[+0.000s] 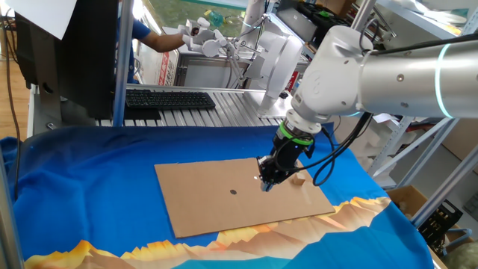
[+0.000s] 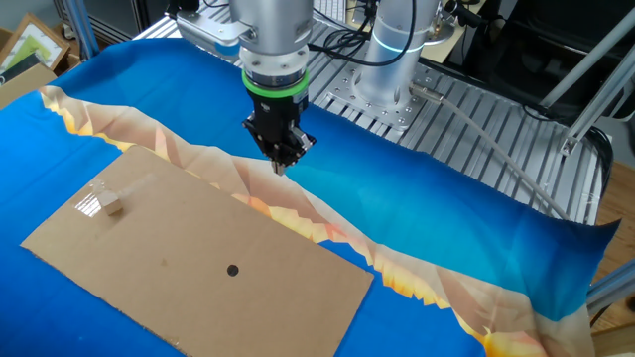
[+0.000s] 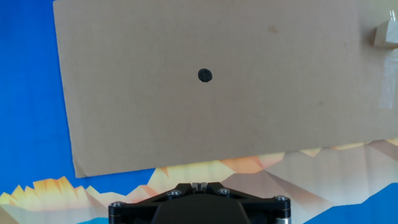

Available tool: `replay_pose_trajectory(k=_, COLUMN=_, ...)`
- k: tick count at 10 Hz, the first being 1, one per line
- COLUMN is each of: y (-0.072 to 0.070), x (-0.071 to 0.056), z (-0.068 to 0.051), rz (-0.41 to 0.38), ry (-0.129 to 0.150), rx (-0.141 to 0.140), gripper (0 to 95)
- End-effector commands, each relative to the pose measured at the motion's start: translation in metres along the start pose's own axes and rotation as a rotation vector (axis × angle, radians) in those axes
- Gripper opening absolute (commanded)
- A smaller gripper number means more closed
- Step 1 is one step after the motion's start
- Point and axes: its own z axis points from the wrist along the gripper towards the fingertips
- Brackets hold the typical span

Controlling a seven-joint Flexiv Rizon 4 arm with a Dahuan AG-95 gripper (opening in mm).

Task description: Use the gripper to push the small block from left to right

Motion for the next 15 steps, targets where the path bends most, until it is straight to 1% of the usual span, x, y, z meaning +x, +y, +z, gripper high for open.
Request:
replay_pose_trajectory(k=1, y=0.000, x=0.000, z=0.000, rz=0.005, ry=0.003, rx=-0.002, gripper=19.0)
replay_pose_trajectory(k=2, y=0.000, x=0.000, z=0.000, rz=-0.002, ry=0.006, rx=-0.004, gripper=19.0)
replay_pose_trajectory(k=3, y=0.000, x=0.000, z=0.000, rz=-0.015, ry=0.008, rx=-0.003, gripper=0.0)
replay_pose_trajectory(k=6, y=0.000, x=0.000, z=0.000, rz=-0.012, ry=0.009, rx=-0.002, gripper=0.0)
replay_pose_trajectory(k=9, y=0.000, x=-0.002, z=-0.001, rz=-0.041, ry=0.009, rx=0.007, gripper=0.0)
replay_pose_trajectory(k=10, y=-0.004, x=-0.004, z=-0.003, rz=-0.056, ry=0.003, rx=0.003, gripper=0.0)
replay_pose_trajectory(k=12, y=-0.016, x=-0.012, z=-0.005, rz=-0.088, ry=0.003, rx=-0.004, gripper=0.0)
replay_pose_trajectory(k=13, y=-0.032, x=-0.022, z=-0.007, rz=-0.143, ry=0.004, rx=-0.004, gripper=0.0)
replay_pose_trajectory(k=14, y=-0.044, x=-0.029, z=-0.008, rz=-0.179, ry=0.005, rx=-0.013, gripper=0.0)
replay_pose_trajectory(k=15, y=-0.050, x=-0.033, z=-0.010, rz=-0.203, ry=0.005, rx=-0.012, gripper=0.0)
